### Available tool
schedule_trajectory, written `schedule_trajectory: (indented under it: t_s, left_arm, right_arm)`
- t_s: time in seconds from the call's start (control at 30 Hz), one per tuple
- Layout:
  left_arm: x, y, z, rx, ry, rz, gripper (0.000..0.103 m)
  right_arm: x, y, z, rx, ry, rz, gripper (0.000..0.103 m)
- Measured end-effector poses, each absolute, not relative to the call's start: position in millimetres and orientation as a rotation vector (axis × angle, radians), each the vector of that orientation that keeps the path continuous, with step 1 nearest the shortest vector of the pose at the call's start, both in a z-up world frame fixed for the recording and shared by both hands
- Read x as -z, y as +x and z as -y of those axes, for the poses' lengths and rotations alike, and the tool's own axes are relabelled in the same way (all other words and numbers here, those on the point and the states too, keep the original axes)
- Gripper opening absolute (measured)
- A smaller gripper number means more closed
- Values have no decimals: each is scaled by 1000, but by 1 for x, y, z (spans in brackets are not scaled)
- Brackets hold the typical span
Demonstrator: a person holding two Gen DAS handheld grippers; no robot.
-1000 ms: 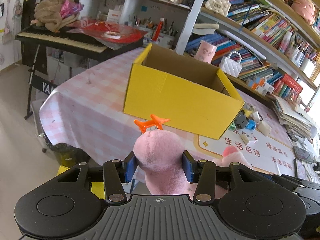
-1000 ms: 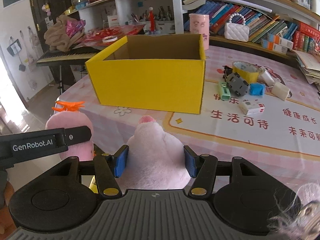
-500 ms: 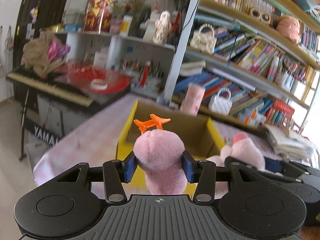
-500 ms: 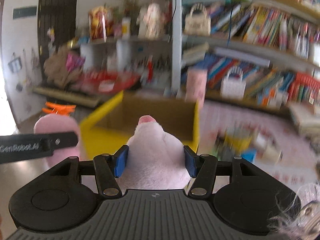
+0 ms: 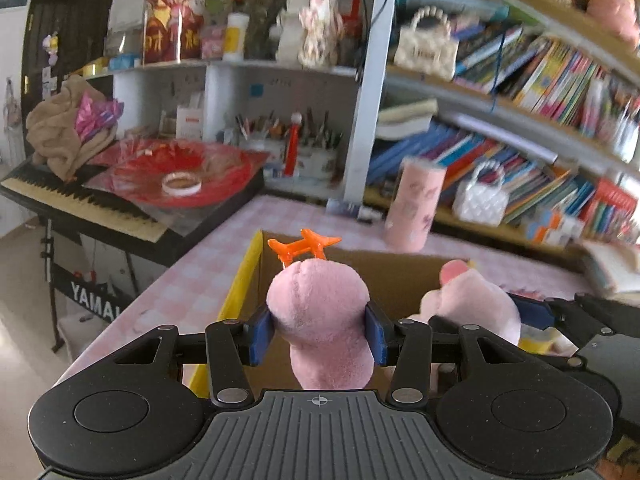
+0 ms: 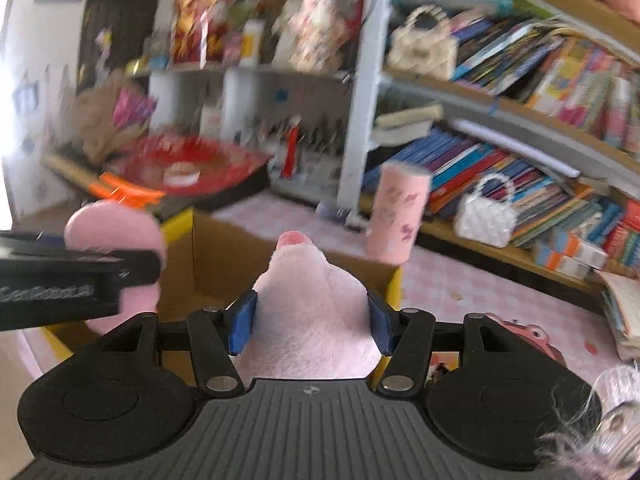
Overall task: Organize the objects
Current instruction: 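Carry both pink plushes over the yellow cardboard box with both grippers, then lower both plushes into the box and open both grippers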
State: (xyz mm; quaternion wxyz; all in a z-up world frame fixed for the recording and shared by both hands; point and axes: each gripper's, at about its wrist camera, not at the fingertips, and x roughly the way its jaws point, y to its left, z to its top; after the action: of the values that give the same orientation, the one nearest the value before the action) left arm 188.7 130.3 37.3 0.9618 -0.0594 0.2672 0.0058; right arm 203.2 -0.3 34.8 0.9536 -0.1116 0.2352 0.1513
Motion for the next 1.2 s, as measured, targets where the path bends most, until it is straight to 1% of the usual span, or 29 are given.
schedule_trajectory:
  t_s: [0.17,0.47,0.63,0.7,0.73,0.77,0.83,0.93,1.07,1.2]
  left_arm:
    - [-21,211,-128,-40,-77,-595,46]
    - [-8,227,-134,-101,-67,-640,46]
    - [-5,235,-137,-125,-60,-665,49]
    - [-7,233,-137,-130,-58,-657,58]
    - [-10,231,-137,-136,-57,-646,70]
    - [-13,228,-137,-125,-59,-630,77]
    - [-23,219,-136,-100,-59,-591,84]
    - [-38,204,-132,-84,-50,-531,84]
    - [-55,177,-134,-87,-88,-471,88]
    - [-65,149,-140,-87,-119,-435,89]
  right_arm:
    - [-13,234,-15,-464,-362,-571,55]
    - [-11,251,-34,-622,-443,-587,56]
    - [-10,257,-42,-544,-462,-631,61]
    - [-10,254,-42,-521,-464,-628,60]
    - [-10,252,-41,-513,-464,-613,63]
    - [-11,248,-40,-507,-461,-595,69]
    - [-14,242,-37,-488,-450,-557,74]
    - [-26,234,-29,-476,-408,-508,74]
    - [-47,216,-17,-447,-343,-436,76]
    - [-62,191,-5,-418,-288,-390,76]
